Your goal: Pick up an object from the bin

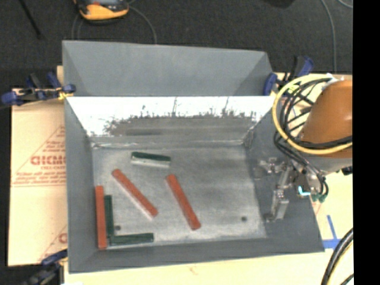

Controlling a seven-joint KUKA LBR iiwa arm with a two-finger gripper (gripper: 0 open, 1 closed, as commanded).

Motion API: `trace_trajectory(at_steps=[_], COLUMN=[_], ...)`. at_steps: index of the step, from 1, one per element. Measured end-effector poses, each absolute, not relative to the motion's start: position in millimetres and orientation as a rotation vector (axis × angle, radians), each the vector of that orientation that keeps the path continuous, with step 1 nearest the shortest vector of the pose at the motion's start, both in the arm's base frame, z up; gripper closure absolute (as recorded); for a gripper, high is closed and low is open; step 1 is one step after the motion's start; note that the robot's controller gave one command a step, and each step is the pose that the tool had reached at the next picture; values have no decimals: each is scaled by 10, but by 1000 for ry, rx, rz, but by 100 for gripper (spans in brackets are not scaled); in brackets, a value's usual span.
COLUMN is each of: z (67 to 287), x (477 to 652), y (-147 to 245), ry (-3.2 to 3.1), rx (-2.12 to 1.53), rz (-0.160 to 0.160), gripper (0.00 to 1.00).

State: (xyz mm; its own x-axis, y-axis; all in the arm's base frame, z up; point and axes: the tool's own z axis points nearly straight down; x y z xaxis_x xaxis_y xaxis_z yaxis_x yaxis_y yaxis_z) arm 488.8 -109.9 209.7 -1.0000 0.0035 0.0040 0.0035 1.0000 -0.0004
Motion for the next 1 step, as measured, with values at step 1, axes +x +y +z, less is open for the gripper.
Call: trace_trajectory(at_steps=[1], z=[2133], x=[4905], y=[-1096], ry=[-3145], rx=[0], rz=[3], gripper=[0])
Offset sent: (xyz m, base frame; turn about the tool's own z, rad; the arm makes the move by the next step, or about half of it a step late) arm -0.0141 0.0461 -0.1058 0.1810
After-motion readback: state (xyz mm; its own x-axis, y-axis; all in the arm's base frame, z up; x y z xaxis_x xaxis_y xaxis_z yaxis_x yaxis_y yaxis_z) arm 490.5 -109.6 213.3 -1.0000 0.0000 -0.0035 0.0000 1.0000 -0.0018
